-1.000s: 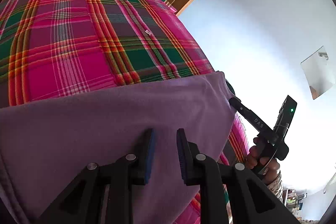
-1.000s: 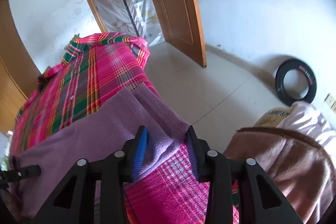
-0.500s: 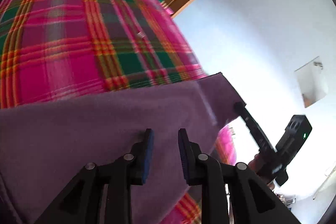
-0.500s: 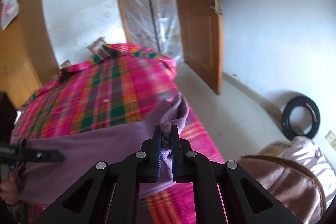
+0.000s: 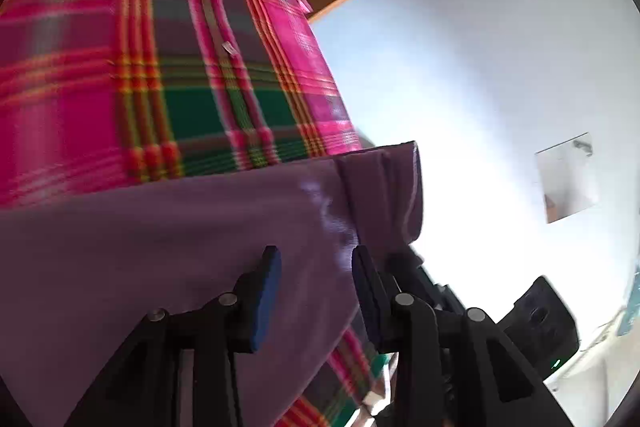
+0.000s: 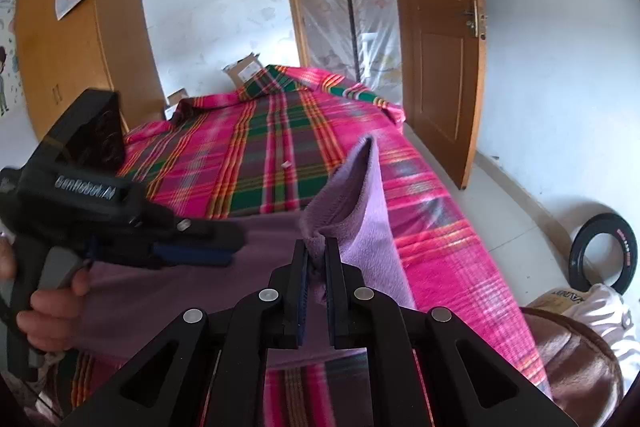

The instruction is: Fold clothes

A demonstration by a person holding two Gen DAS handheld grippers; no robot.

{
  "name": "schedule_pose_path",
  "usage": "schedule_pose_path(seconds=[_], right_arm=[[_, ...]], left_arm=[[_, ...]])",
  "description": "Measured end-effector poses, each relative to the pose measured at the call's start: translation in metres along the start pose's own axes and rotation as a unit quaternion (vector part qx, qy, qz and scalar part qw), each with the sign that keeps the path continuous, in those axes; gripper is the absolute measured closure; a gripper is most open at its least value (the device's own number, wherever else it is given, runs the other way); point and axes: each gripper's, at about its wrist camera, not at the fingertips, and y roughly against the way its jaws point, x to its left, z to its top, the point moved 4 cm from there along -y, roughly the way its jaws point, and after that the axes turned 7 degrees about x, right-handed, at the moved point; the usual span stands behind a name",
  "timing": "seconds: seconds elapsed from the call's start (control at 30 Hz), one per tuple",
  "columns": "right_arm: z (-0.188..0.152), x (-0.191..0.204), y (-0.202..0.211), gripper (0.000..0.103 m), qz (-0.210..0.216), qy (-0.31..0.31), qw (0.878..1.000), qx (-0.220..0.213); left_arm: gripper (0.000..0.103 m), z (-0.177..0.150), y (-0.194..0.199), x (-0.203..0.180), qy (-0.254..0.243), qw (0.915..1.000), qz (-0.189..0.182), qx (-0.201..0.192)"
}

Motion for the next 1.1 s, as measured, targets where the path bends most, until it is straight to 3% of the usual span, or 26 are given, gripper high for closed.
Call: schedule_pose_path(seconds=[0.1, 0.3, 0.47, 0.6, 0.73, 0.9, 0.97, 1.1], right_arm=[[-0.004, 0.005, -0.001, 0.095, 0.009, 0.004, 1.000, 0.006], [-0.016, 0.023, -0.001, 0.095, 0.003, 0.050, 0.999, 0.016], [-0.021, 0.036, -0.006, 0.095, -0.005, 0.077, 0.997, 0.024], [-0.024, 0.045, -0.009, 0.095, -0.001, 0.090, 0.996, 0.029], [-0.028, 0.054, -0.006, 0.095, 0.004, 0.108, 0.994, 0.022], [-0.033, 0.058, -0.010, 0.095, 0.000, 0.113, 0.993, 0.029], [-0.034, 0.058, -0.011, 0.095, 0.001, 0.110, 0.994, 0.030], [-0.033, 0.057, -0.009, 0.095, 0.002, 0.106, 0.994, 0.029]], left_arm=[[0.062, 0.004, -0.006, 0.001, 0.023, 0.9987, -0.044, 0.006], [0.055, 0.007, -0.004, -0.007, 0.017, 0.9967, -0.077, -0.019], [0.052, 0.007, -0.001, -0.008, 0.018, 0.9973, -0.066, -0.029], [0.052, 0.008, -0.006, -0.015, -0.001, 0.9989, -0.041, -0.020], [0.052, 0.010, -0.014, -0.013, 0.011, 0.9993, -0.034, -0.005], [0.052, 0.015, -0.019, -0.004, 0.040, 0.9974, -0.060, 0.000], [0.054, 0.017, -0.018, -0.003, 0.036, 0.9980, -0.052, -0.010], [0.075, 0.017, -0.018, -0.006, 0.017, 0.9993, -0.033, -0.006]])
